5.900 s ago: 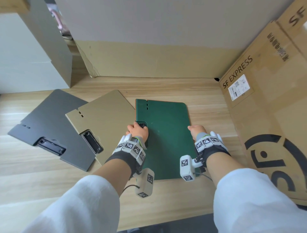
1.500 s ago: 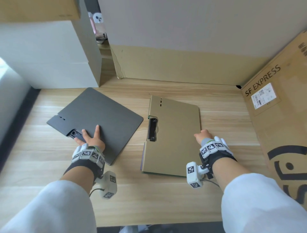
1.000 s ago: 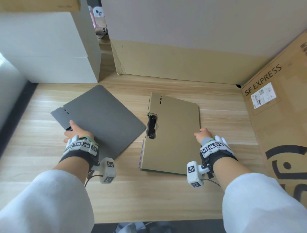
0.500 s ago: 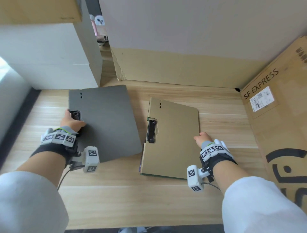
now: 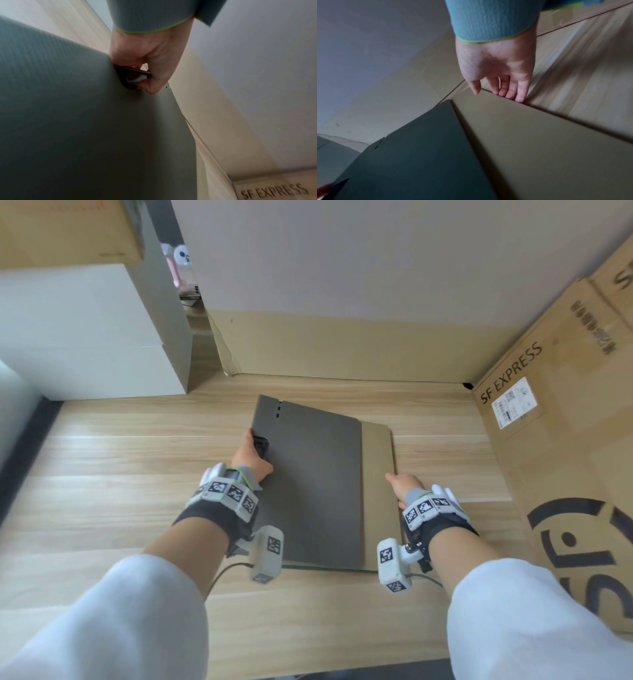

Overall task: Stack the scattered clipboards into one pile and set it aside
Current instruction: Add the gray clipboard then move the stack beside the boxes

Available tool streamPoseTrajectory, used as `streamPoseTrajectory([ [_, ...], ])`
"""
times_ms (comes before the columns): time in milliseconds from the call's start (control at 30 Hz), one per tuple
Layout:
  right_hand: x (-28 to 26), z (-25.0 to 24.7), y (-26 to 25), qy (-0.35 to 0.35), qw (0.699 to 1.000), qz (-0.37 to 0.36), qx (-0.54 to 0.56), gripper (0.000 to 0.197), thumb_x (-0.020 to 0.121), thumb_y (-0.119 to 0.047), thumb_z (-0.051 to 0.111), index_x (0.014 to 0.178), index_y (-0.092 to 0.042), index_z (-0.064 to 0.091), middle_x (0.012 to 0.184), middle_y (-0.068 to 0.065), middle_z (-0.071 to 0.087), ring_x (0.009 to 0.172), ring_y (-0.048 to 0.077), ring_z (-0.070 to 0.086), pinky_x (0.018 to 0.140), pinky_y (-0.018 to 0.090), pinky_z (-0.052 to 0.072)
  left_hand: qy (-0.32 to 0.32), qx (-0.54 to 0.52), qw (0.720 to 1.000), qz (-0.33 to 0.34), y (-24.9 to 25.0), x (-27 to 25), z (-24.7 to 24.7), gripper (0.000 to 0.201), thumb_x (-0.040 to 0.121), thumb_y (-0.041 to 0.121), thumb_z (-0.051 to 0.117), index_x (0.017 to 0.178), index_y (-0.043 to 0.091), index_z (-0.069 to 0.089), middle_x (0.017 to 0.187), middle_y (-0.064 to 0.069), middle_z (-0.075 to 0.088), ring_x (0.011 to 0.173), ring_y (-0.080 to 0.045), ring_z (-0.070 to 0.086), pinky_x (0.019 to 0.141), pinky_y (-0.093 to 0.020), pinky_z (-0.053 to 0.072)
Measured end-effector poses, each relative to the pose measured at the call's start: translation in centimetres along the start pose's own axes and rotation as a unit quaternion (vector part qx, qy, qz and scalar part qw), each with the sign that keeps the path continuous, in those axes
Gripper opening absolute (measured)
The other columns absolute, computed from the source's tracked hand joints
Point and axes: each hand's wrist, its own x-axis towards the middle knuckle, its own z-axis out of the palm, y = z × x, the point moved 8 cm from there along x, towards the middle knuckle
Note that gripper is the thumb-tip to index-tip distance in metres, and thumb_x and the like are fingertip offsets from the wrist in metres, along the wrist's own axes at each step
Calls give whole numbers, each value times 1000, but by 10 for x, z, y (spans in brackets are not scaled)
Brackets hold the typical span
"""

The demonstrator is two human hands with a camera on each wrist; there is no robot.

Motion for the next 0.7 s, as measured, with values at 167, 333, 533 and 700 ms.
streamPoseTrajectory([
  [167,-5,-1,2,-15,999,0,38,54,93,-38,39,133,-3,48,138,16,49,126,37,47,108,44,38,12,23,1000,2,16,-3,40,89,83,0,53,153,27,5,132,-18,57,120,-38,56,99,-43,48],
  [333,-8,-1,1,-20,999,2,44,54,93,-39,39,134,-5,48,140,14,48,127,36,47,109,43,37,-8,51,999,5,26,-7,65,92,82,0,53,153,29,1,133,-17,56,119,-38,57,100,-44,48],
  [533,-11,-2,0,-18,999,7,41,58,93,-41,38,133,-1,47,138,17,49,126,37,48,108,44,37,-11,66,998,-3,28,-15,77,93,85,0,52,153,27,-5,134,-19,56,121,-37,56,102,-41,46],
  [700,-12,-5,1,-8,1000,17,19,60,92,-46,38,131,-1,49,118,17,59,115,33,56,100,36,41,-11,67,998,-4,29,-18,79,91,87,2,50,153,27,-7,132,-20,58,117,-38,58,99,-42,46],
])
